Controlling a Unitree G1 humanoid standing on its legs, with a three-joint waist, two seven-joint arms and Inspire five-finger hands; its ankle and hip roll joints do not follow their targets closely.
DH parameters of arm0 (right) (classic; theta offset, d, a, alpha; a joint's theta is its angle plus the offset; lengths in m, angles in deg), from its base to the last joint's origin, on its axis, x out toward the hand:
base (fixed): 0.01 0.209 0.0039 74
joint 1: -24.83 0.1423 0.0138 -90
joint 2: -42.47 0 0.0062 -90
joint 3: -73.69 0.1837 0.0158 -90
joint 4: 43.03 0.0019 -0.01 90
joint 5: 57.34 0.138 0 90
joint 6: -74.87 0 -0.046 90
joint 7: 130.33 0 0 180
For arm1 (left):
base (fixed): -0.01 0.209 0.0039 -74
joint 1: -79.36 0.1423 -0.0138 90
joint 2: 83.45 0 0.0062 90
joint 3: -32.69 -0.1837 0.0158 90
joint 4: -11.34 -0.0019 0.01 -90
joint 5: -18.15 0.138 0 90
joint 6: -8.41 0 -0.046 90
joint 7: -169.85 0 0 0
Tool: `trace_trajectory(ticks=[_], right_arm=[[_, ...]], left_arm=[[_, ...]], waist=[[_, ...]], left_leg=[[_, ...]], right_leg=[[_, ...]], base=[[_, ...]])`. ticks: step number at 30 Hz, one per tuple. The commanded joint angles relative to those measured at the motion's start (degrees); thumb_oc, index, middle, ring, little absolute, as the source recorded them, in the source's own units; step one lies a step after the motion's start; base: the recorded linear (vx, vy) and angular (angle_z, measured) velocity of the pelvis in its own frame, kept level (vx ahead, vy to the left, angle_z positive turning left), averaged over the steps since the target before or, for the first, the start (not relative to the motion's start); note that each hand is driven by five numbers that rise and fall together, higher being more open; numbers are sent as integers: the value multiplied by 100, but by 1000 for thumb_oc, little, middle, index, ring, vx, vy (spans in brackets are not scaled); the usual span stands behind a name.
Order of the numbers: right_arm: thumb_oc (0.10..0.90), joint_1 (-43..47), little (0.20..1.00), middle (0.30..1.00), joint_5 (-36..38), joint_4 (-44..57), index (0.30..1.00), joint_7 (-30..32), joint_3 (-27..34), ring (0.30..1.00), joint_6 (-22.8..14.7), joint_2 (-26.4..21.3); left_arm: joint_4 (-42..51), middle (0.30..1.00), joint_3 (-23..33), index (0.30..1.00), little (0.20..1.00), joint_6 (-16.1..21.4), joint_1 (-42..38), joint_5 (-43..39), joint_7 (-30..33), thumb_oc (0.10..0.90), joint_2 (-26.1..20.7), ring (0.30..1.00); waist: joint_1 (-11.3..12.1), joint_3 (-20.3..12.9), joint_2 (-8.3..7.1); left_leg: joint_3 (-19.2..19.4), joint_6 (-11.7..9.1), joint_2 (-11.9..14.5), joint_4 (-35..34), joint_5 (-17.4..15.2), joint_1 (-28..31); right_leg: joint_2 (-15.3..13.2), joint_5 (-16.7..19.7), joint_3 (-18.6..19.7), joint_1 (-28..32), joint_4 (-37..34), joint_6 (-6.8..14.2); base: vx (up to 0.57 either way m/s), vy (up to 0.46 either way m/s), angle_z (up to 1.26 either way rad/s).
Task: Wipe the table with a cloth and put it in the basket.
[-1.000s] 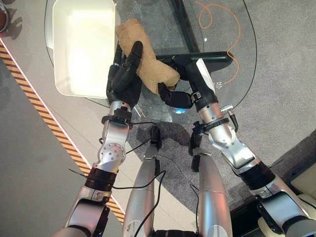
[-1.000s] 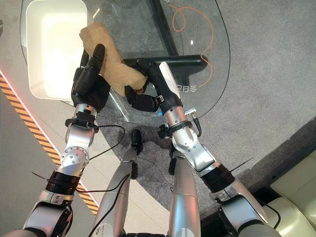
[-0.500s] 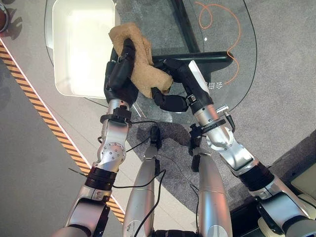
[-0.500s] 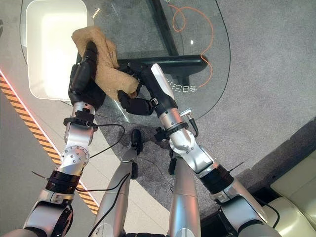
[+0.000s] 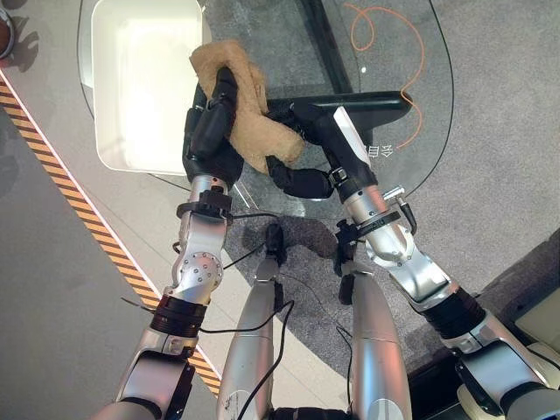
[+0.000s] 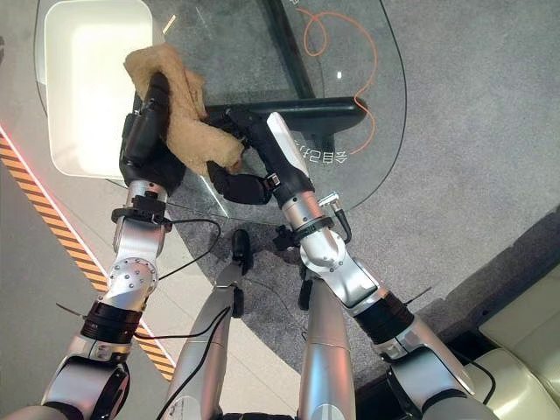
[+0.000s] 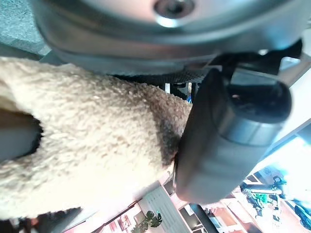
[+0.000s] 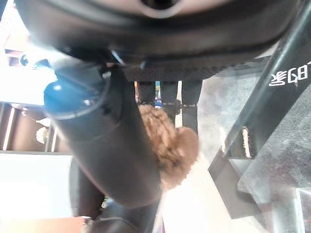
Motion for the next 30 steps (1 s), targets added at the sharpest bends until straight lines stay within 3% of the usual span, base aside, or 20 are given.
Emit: trace_trajectory(ticks=[1, 8, 17, 30], right_arm=[[800, 895, 900, 900, 112, 1235, 900, 55, 233, 900, -870, 467], [800, 864, 900, 900, -15, 1224, 900, 146, 265, 900, -875, 519], [800, 725, 900, 900, -188, 1219, 900, 418, 485, 900, -908, 535], [800, 498, 900, 900, -333, 1305, 900, 625, 765, 900, -1051, 546]], left_arm=[[710, 300, 96, 300, 200, 508, -524, 321, -426, 100, 51, 300], [757, 300, 140, 300, 200, 797, -510, 419, -445, 100, 89, 300], [939, 300, 367, 300, 200, 1556, -447, 447, -460, 100, 199, 300], [1054, 300, 542, 300, 200, 1823, -444, 782, -217, 100, 176, 300]], waist=[[84, -167, -53], [87, -167, -56], [82, -167, -80], [29, -167, -100]], left_leg=[[386, 199, -390, 236, -537, 215], [386, 197, -390, 210, -532, 240], [385, 195, -383, 187, -545, 260], [400, 182, -366, 177, -552, 272]], right_leg=[[327, -99, -285, 416, -531, 98], [332, -97, -282, 435, -539, 99], [333, -96, -282, 433, -551, 99], [360, -113, -256, 443, -543, 96]], base=[[0, 0, 0], [0, 0, 0], [0, 0, 0], [0, 1, -2]])
